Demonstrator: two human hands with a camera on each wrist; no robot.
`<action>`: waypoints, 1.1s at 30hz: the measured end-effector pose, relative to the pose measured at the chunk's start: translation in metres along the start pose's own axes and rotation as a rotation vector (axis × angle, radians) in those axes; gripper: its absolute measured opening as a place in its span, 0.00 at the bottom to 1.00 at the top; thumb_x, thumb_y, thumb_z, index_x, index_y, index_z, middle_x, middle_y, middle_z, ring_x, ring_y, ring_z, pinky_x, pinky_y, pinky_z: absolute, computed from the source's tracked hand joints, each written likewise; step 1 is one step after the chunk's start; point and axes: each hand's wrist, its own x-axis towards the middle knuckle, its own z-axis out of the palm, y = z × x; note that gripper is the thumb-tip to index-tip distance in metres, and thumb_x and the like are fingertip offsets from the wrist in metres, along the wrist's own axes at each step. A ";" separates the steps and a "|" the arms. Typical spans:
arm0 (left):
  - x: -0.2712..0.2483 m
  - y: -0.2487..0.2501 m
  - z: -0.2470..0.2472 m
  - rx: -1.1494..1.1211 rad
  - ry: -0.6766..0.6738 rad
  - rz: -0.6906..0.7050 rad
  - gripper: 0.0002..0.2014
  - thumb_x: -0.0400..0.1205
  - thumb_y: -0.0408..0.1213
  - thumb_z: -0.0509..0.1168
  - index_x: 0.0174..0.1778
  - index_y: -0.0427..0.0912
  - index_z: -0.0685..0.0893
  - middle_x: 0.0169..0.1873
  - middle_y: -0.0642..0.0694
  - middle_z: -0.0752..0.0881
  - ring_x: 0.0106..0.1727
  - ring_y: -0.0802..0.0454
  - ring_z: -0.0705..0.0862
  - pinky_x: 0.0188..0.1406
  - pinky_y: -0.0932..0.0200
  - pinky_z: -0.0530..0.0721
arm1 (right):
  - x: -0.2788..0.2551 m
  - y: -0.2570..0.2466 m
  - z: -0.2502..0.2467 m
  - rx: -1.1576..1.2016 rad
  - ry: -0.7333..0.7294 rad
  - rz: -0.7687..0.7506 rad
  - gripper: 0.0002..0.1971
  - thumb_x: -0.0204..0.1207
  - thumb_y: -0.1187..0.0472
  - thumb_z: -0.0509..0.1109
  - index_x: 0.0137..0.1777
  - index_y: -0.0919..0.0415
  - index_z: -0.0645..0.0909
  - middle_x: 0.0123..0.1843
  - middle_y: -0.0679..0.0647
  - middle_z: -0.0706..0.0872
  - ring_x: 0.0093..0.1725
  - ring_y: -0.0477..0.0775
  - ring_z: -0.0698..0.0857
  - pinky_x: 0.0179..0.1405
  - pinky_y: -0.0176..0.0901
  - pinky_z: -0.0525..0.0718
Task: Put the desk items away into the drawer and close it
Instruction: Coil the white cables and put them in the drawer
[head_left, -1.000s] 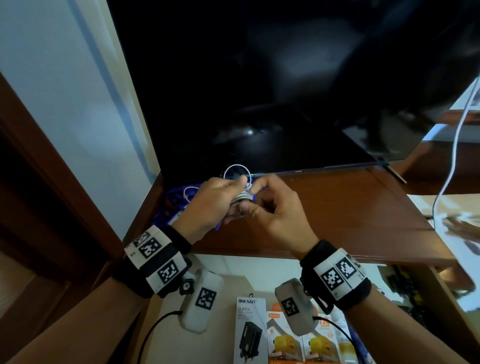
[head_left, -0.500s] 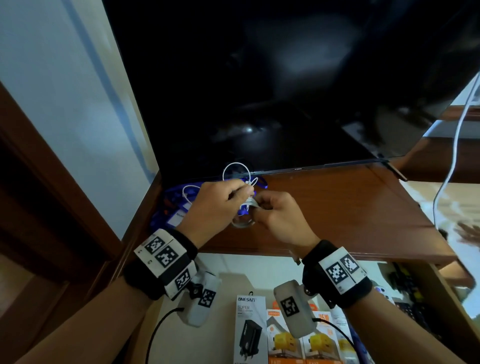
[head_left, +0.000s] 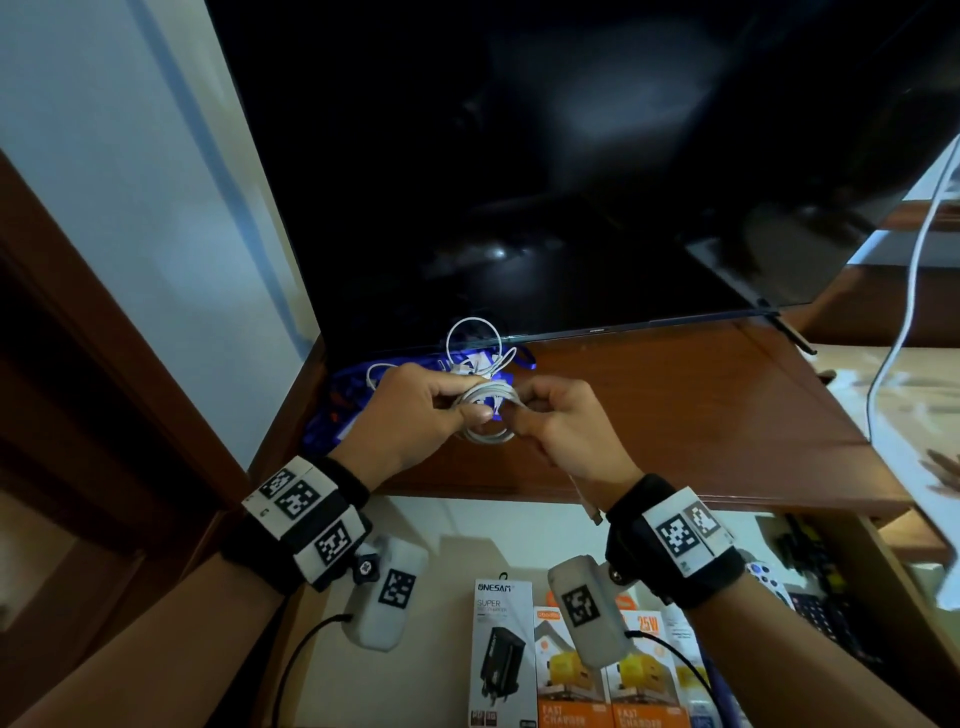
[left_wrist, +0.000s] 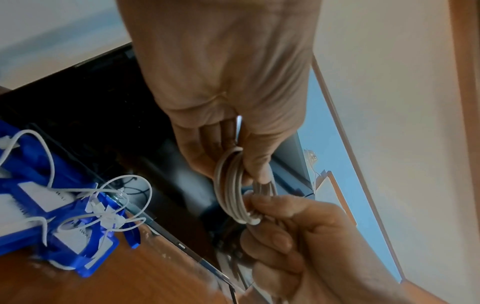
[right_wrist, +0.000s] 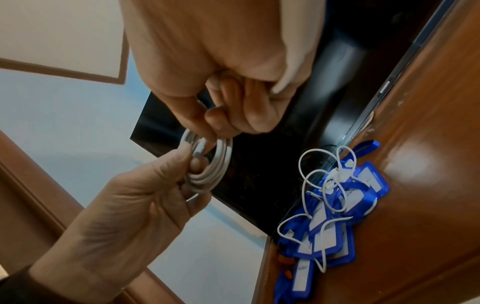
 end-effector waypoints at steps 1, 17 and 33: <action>0.001 0.000 -0.001 0.023 -0.002 -0.016 0.15 0.73 0.34 0.76 0.56 0.42 0.89 0.44 0.47 0.92 0.45 0.59 0.89 0.52 0.60 0.86 | 0.000 0.000 -0.002 -0.023 0.005 -0.028 0.04 0.74 0.70 0.72 0.46 0.71 0.82 0.26 0.65 0.79 0.20 0.48 0.71 0.22 0.38 0.69; -0.008 0.013 -0.007 0.007 -0.338 -0.039 0.16 0.70 0.31 0.77 0.53 0.46 0.90 0.42 0.48 0.92 0.46 0.52 0.90 0.51 0.56 0.86 | 0.005 0.022 -0.012 -0.190 0.032 -0.248 0.13 0.64 0.66 0.75 0.30 0.43 0.84 0.37 0.43 0.82 0.44 0.54 0.80 0.50 0.49 0.75; -0.008 0.004 0.010 -0.025 0.193 -0.001 0.11 0.75 0.25 0.72 0.52 0.38 0.90 0.39 0.52 0.89 0.38 0.69 0.86 0.43 0.70 0.85 | -0.006 0.008 0.004 0.336 -0.084 -0.010 0.06 0.72 0.71 0.74 0.46 0.73 0.86 0.48 0.72 0.88 0.49 0.74 0.87 0.57 0.65 0.83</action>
